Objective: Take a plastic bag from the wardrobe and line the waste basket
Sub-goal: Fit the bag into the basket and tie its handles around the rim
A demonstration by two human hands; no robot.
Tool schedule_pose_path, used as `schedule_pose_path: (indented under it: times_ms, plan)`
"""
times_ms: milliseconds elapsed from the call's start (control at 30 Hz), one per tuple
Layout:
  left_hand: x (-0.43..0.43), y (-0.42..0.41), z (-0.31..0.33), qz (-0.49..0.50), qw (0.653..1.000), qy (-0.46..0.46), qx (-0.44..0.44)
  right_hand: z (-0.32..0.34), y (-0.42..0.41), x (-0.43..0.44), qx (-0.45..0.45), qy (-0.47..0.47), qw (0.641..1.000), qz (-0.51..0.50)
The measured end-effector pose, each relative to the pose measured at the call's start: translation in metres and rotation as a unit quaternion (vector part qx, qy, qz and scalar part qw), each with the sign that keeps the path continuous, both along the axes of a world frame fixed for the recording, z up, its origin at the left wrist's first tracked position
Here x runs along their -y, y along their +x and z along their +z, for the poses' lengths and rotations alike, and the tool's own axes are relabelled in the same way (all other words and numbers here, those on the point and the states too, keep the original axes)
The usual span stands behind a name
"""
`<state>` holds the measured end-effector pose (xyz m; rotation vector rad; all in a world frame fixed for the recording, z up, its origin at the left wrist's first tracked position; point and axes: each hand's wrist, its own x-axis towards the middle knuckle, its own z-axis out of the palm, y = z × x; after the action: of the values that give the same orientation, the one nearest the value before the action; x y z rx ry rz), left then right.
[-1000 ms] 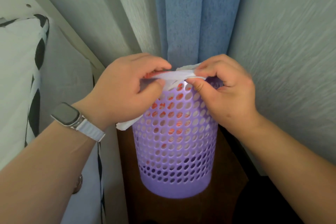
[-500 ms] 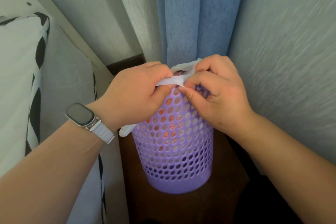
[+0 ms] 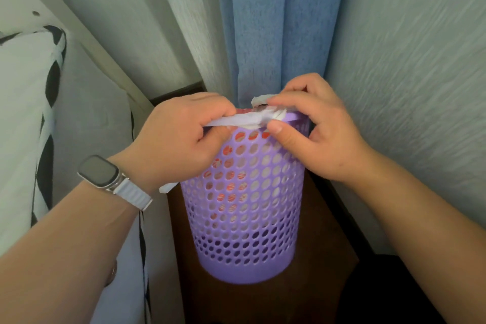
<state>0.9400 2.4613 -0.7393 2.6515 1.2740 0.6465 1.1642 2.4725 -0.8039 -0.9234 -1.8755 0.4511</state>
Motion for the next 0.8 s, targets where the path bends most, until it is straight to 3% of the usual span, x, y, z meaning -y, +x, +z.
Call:
schedule_pose_path:
  times_ms: [233, 333, 800]
  plan:
    - [-0.008, -0.004, 0.002, -0.046, 0.998, 0.004, -0.032, -0.002, 0.004, -0.003, 0.028, -0.080, 0.995, 0.056]
    - [-0.009, -0.006, 0.001, -0.045, 0.998, 0.006, -0.031, -0.003, 0.003, -0.003, 0.000, -0.087, 0.994, 0.067]
    - [-0.007, -0.012, -0.004, 0.030, 0.999, -0.012, 0.021, 0.000, -0.005, 0.003, -0.082, 0.002, 0.996, -0.025]
